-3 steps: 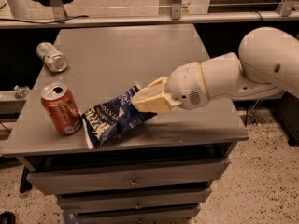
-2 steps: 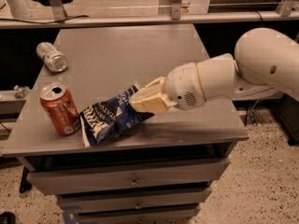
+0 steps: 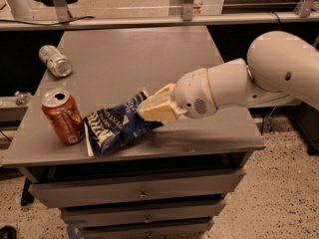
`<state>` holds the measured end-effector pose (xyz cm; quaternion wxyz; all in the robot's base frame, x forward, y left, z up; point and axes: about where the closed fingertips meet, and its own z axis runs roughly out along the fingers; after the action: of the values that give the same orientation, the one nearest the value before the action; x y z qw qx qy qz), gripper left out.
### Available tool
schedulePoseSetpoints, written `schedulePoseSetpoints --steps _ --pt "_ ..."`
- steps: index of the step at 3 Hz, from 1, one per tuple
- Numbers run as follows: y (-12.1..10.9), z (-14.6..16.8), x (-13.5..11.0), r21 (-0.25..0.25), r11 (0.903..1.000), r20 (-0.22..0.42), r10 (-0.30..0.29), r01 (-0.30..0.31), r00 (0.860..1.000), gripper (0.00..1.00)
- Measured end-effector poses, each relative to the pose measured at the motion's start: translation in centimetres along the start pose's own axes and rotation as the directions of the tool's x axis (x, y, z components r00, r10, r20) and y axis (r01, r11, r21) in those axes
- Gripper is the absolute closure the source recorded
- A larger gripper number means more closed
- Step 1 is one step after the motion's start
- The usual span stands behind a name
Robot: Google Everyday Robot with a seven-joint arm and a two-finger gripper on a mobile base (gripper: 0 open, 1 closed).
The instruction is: Move blue chip bag near coke can
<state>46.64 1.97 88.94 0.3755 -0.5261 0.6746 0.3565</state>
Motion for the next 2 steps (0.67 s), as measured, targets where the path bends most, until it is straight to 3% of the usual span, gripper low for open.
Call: schedulePoseSetpoints --steps 1,2 --pt "-0.1 -0.01 0.22 0.004 0.9999 -0.007 0.012 -0.012 1.0 0.13" --pt "-0.22 -0.29 0.65 0.001 0.9998 -0.021 0.021 -0.021 1.0 0.0"
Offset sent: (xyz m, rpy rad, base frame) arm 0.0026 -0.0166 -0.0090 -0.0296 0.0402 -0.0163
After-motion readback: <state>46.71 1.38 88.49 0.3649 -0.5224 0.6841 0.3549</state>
